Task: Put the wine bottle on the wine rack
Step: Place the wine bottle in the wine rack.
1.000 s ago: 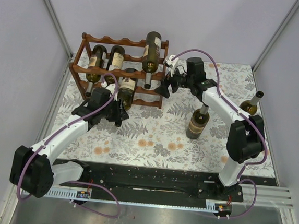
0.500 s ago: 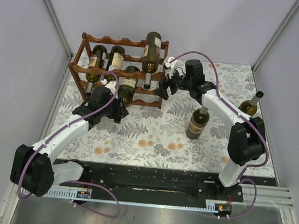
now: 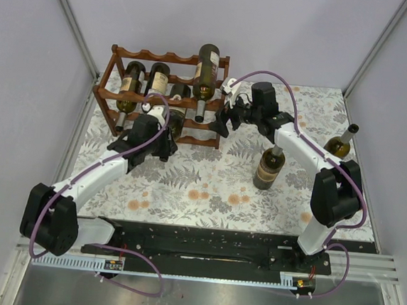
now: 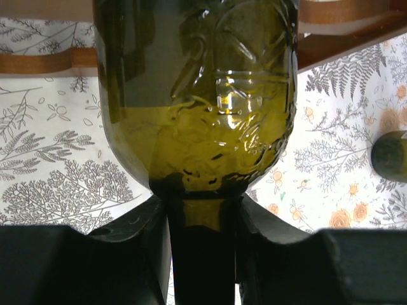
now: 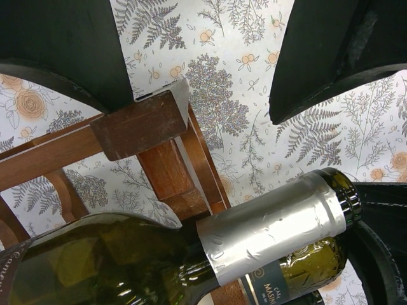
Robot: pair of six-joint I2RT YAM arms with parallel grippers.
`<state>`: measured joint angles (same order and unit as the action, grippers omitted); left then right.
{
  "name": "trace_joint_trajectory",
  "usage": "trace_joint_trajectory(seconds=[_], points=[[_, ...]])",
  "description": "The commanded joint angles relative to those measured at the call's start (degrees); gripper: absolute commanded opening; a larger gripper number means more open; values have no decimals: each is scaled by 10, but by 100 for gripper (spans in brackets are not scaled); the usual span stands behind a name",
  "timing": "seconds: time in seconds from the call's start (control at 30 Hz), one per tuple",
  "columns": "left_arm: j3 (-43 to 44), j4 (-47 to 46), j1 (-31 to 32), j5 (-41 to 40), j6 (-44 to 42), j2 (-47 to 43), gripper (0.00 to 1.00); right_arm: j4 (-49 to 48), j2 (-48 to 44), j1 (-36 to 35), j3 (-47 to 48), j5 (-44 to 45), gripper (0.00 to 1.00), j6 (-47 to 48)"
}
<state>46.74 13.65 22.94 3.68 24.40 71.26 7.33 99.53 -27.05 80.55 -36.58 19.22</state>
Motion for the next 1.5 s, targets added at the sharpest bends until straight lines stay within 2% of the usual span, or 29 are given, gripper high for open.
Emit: trace_joint_trajectory(seconds=[0.0, 0.53, 0.93, 1.47], points=[[63, -92, 17, -29, -15, 6, 0, 15, -38, -21, -6, -32, 93, -16], [84, -151, 36, -121, -38, 39, 0, 21, -42, -21, -4, -31, 94, -17], [71, -223, 49, -145, -96, 48, 0, 22, -36, -20, -4, -32, 94, -20], [114, -148, 48, -198, -52, 77, 0, 20, -47, -22, -22, -32, 95, -17]])
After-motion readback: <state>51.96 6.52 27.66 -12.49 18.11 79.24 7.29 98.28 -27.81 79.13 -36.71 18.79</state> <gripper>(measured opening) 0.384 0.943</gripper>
